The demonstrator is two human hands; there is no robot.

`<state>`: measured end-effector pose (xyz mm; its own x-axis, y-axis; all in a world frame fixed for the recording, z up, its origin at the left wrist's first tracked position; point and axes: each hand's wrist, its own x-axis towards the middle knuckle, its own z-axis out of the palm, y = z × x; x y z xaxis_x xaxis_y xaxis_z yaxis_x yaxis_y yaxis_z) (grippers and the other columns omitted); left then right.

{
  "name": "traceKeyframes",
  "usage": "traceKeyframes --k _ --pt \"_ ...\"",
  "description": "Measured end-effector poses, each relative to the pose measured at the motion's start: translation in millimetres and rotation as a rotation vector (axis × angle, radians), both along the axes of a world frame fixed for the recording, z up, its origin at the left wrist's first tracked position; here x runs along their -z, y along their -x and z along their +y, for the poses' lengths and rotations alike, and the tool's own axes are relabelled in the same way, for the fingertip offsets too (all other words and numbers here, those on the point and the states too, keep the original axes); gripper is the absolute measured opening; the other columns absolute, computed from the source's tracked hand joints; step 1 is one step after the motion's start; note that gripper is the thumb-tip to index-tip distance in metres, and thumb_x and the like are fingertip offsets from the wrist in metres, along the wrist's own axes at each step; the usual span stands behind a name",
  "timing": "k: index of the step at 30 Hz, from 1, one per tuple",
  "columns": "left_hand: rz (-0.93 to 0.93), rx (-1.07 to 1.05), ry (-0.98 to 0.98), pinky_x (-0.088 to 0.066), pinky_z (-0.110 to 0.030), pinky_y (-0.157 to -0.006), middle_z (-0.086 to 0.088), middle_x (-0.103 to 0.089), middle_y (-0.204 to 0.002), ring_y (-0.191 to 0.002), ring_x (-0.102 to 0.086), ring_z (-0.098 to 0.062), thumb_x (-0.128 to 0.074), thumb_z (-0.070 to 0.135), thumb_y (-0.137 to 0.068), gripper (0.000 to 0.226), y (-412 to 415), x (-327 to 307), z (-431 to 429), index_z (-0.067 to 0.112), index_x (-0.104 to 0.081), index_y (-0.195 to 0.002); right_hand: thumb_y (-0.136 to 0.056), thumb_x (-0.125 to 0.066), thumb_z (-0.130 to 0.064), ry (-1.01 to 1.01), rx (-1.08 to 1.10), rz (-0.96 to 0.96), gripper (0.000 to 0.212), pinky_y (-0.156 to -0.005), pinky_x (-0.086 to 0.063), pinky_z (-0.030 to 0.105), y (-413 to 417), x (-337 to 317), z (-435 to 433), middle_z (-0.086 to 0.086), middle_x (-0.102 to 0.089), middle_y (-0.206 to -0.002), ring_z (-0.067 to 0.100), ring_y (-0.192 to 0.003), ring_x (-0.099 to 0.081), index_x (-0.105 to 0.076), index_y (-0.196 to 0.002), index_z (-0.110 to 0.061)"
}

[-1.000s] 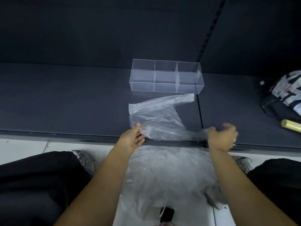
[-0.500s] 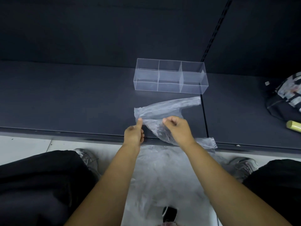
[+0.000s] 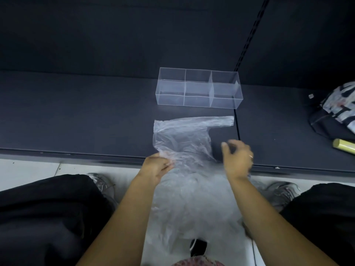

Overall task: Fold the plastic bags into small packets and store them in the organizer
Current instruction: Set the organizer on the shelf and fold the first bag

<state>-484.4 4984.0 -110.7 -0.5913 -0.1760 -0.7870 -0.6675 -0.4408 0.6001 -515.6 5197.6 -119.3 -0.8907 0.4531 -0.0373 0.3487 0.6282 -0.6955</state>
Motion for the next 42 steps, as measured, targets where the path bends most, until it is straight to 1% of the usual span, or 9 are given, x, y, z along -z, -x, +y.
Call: traceKeyframes --k 4,10,16,23,28,32,36,38,42 --pt "-0.032 0.006 -0.032 -0.056 -0.029 -0.072 -0.012 -0.064 -0.080 -0.072 -0.063 -0.018 -0.057 -0.008 -0.089 0.011 -7 13 -13 0.003 -0.059 -0.091 -0.082 -0.070 -0.042 -0.028 0.323 -0.276 0.055 -0.096 -0.039 0.051 -20 15 54 0.023 -0.046 -0.130 0.043 -0.119 -0.045 -0.053 -0.122 -0.009" --pt "-0.147 -0.075 0.002 -0.040 -0.011 -0.035 0.003 -0.055 -0.041 -0.032 -0.048 -0.003 -0.067 0.015 -0.089 0.021 -11 27 -23 0.009 -0.056 -0.072 -0.089 -0.063 -0.042 0.340 0.452 -0.325 0.052 -0.080 -0.040 0.035 -38 35 61 0.023 -0.065 -0.106 0.038 -0.103 -0.060 -0.062 -0.104 0.008" --pt "-0.104 -0.162 0.022 -0.043 -0.011 -0.037 0.002 -0.059 -0.043 -0.034 -0.053 -0.002 -0.060 0.009 -0.093 0.019 -17 25 -20 0.008 -0.057 -0.074 -0.086 -0.070 -0.013 0.651 0.388 -0.176 0.029 -0.047 -0.044 0.012 -35 34 47 0.005 -0.059 -0.055 0.000 -0.037 -0.054 -0.051 -0.065 -0.007" --pt "-0.073 -0.078 0.315 -0.041 -0.020 -0.049 -0.006 -0.054 -0.063 -0.054 -0.045 -0.013 -0.056 0.006 -0.091 0.028 -9 22 -20 0.010 -0.057 -0.063 -0.087 -0.064 -0.009 0.614 0.316 0.005 0.033 -0.056 -0.044 0.019 -6 28 60 -0.012 -0.057 -0.041 0.000 -0.042 -0.049 -0.046 -0.060 -0.014" --pt "-0.012 0.382 0.913 -0.048 -0.035 -0.082 -0.018 -0.068 -0.094 -0.091 -0.063 -0.035 -0.055 0.013 -0.090 0.018 -13 28 -20 0.002 -0.069 -0.088 -0.089 -0.064 -0.024 0.249 0.296 -0.202 0.022 -0.077 -0.047 0.039 -6 31 66 0.017 -0.068 -0.080 0.036 -0.081 -0.062 -0.066 -0.077 -0.005" --pt "0.102 0.244 1.161 -0.041 -0.040 -0.084 -0.020 -0.060 -0.111 -0.105 -0.055 -0.038 -0.057 0.011 -0.091 0.019 -8 23 -16 0.002 -0.060 -0.107 -0.084 -0.063 -0.020 -0.196 0.286 -0.219 0.033 -0.095 -0.037 0.048 -6 18 46 0.021 -0.052 -0.123 0.041 -0.117 -0.046 -0.058 -0.115 -0.011" --pt "0.436 0.504 1.380 -0.039 -0.040 -0.097 -0.021 -0.056 -0.122 -0.114 -0.051 -0.038 -0.043 -0.006 -0.090 0.033 30 24 -10 -0.001 -0.059 -0.119 -0.089 -0.057 -0.012 -0.266 -0.255 0.048 0.042 -0.109 -0.030 0.044 13 9 -23 0.019 -0.046 -0.140 0.036 -0.130 -0.040 -0.055 -0.130 -0.005" --pt "0.474 0.764 1.430 -0.018 -0.036 -0.116 -0.013 -0.039 -0.148 -0.140 -0.030 -0.027 -0.038 0.003 -0.096 0.046 50 33 -12 0.005 -0.040 -0.142 -0.097 -0.047 -0.019 -0.285 -0.593 0.031 0.047 -0.119 -0.014 0.039 25 12 -63 0.012 -0.034 -0.152 0.028 -0.142 -0.026 -0.042 -0.142 -0.008" --pt "0.416 1.093 1.573 0.008 -0.038 -0.119 -0.002 0.001 -0.162 -0.148 0.007 -0.017 -0.022 0.028 -0.103 0.056 79 61 -27 0.013 0.000 -0.153 -0.103 -0.030 -0.030 -0.320 -0.856 -0.041 0.051 -0.119 0.007 0.035 56 33 -122 0.001 -0.011 -0.161 0.017 -0.148 -0.002 -0.021 -0.152 -0.019"
